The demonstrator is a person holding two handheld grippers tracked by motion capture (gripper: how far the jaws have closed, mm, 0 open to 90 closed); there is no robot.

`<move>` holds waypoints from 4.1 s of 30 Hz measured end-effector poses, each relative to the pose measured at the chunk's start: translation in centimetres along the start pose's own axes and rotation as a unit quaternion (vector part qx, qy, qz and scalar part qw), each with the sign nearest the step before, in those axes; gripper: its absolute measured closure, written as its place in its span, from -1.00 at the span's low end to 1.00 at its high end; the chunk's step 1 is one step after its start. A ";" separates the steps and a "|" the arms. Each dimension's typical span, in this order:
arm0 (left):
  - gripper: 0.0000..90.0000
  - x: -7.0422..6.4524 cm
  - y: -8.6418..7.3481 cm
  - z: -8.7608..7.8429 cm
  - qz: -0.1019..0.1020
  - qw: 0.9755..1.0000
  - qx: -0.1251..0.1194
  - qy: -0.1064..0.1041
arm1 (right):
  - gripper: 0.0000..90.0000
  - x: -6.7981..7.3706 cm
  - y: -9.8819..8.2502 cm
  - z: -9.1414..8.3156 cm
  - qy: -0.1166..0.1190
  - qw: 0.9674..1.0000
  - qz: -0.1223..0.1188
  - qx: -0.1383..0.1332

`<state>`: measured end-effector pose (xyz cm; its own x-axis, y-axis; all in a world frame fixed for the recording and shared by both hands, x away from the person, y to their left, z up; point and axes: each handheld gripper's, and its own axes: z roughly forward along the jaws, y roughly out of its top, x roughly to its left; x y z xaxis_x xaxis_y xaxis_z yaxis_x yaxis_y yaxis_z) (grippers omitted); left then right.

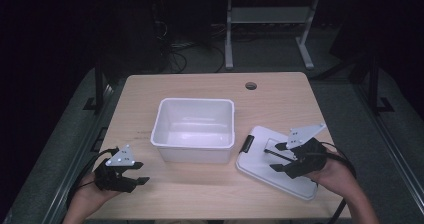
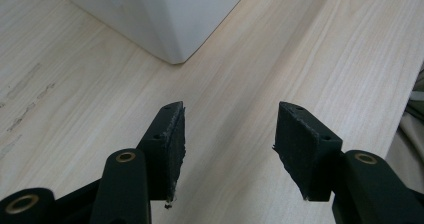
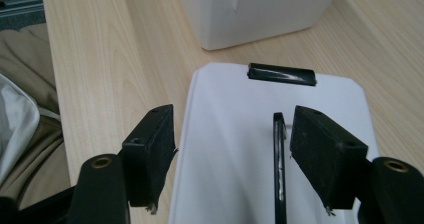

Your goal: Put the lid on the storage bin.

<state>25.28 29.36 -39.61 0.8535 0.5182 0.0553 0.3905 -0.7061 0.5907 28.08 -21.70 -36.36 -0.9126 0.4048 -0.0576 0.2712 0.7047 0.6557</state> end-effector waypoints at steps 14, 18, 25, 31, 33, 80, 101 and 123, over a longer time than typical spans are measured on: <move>0.00 -0.2 -0.8 0.3 0.000 1.000 -0.005 0.000 | -0.12 -2.0 -0.6 1.0 -0.001 0.999 0.018 0.032; -0.02 -0.2 -1.1 0.3 -0.001 1.000 -0.002 0.003 | -0.04 -2.4 -0.9 1.6 -0.006 0.999 0.017 0.042; -0.02 -0.3 -1.3 0.5 0.002 1.000 0.000 0.003 | 0.16 -3.2 -1.7 2.6 -0.015 0.998 0.028 0.059; -0.03 -0.3 -1.5 0.5 -0.002 1.000 -0.003 0.002 | 0.41 -3.5 -2.3 3.5 -0.016 0.996 0.032 0.076; -0.03 -0.2 -1.5 0.6 -0.002 1.000 -0.003 0.002 | 0.48 -3.6 -2.4 3.6 -0.016 0.996 0.032 0.078; -0.13 0.3 -1.8 1.1 -0.012 1.000 -0.012 -0.009 | 0.86 -5.4 -2.1 2.9 -0.001 0.998 0.036 0.060; -0.17 0.4 -1.9 1.2 -0.015 1.000 -0.012 -0.011 | 0.86 -5.2 0.5 -1.4 -0.004 0.999 0.025 0.032; -0.20 0.4 -2.0 1.2 -0.013 1.000 -0.011 -0.012 | 0.86 -4.6 5.1 -5.8 -0.013 1.000 -0.006 0.028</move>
<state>25.24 30.37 -41.69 0.8512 0.5245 0.0194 0.4056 -0.6808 0.6099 31.89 -23.32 -28.41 -0.9078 0.4109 -0.0845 0.2781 0.7403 0.6120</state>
